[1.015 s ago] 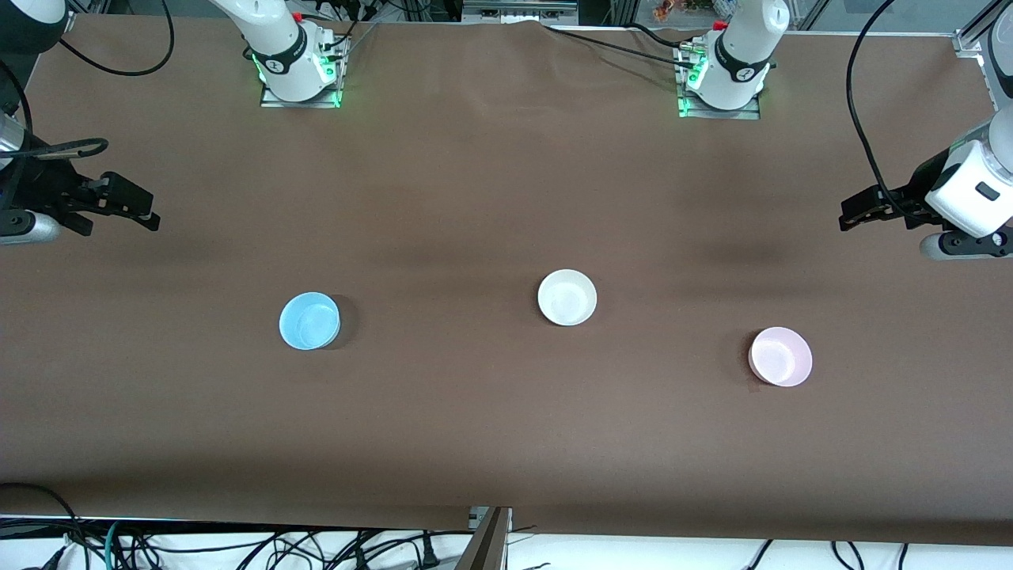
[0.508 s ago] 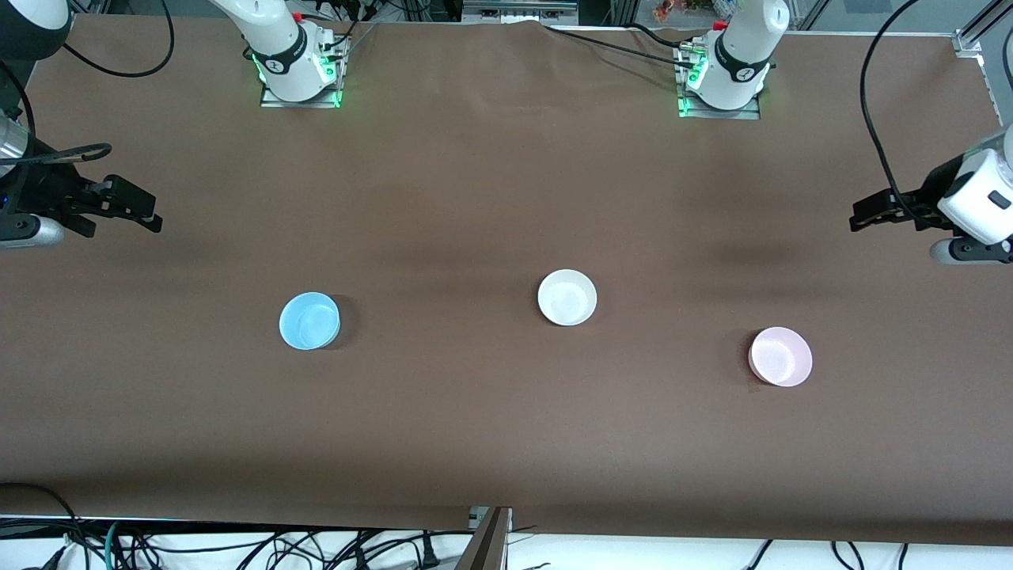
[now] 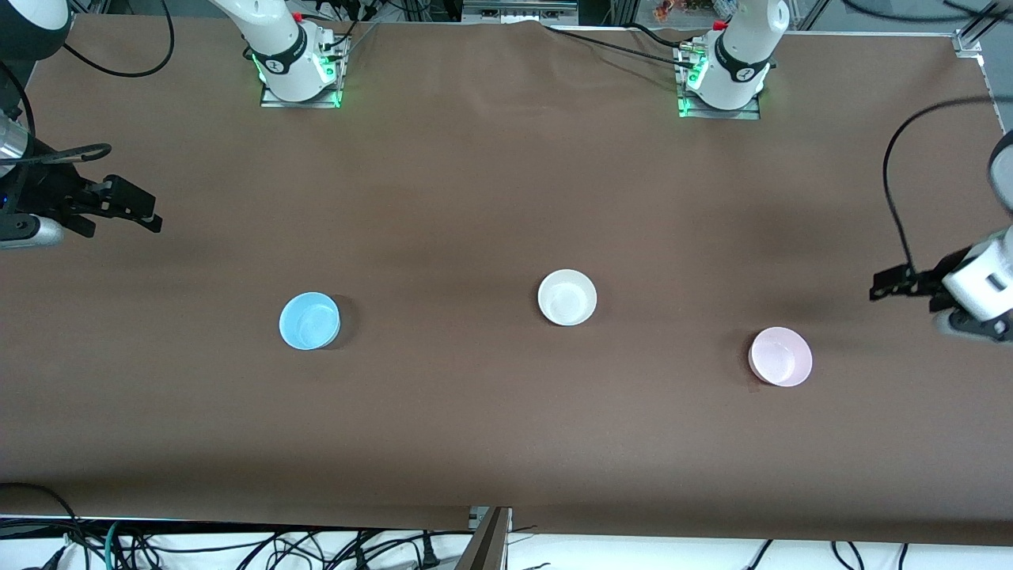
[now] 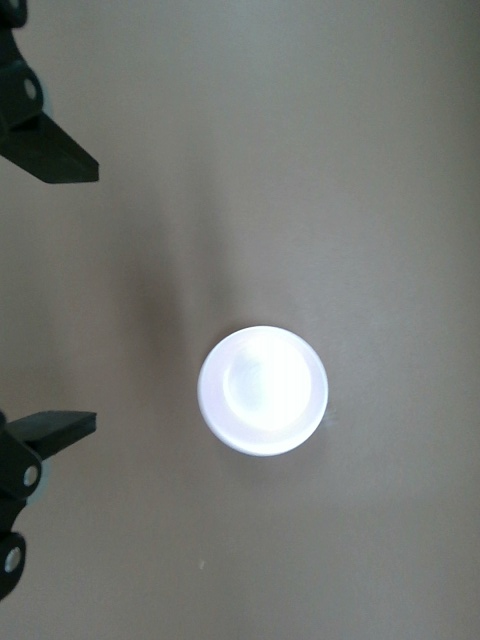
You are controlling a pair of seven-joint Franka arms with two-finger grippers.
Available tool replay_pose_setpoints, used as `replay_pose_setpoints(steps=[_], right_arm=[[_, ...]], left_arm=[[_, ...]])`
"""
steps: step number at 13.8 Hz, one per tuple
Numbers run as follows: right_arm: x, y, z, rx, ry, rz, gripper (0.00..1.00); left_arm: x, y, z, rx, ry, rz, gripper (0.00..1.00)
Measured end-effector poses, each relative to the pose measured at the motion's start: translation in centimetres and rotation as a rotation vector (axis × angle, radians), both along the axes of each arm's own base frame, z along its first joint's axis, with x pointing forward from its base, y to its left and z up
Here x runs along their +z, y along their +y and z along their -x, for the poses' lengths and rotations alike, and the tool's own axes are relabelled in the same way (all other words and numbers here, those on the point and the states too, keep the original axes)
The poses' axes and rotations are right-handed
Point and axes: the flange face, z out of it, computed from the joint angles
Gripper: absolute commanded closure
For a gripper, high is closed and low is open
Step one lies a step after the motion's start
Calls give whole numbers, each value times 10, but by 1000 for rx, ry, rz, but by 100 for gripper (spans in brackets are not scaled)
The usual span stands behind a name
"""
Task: Stack pink and blue bowls on white bowl
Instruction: 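Reach the left gripper down to the pink bowl and grasp its rim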
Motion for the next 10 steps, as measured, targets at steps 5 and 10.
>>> replay_pose_setpoints(steps=[5,10], right_arm=[[3,-3,0,-6,-5,0,1],[3,-2,0,-4,-6,0,1]], left_arm=[[-139,-1,-30,-174,-31,9,0],[-193,-3,-38,-216,-86,2,0]])
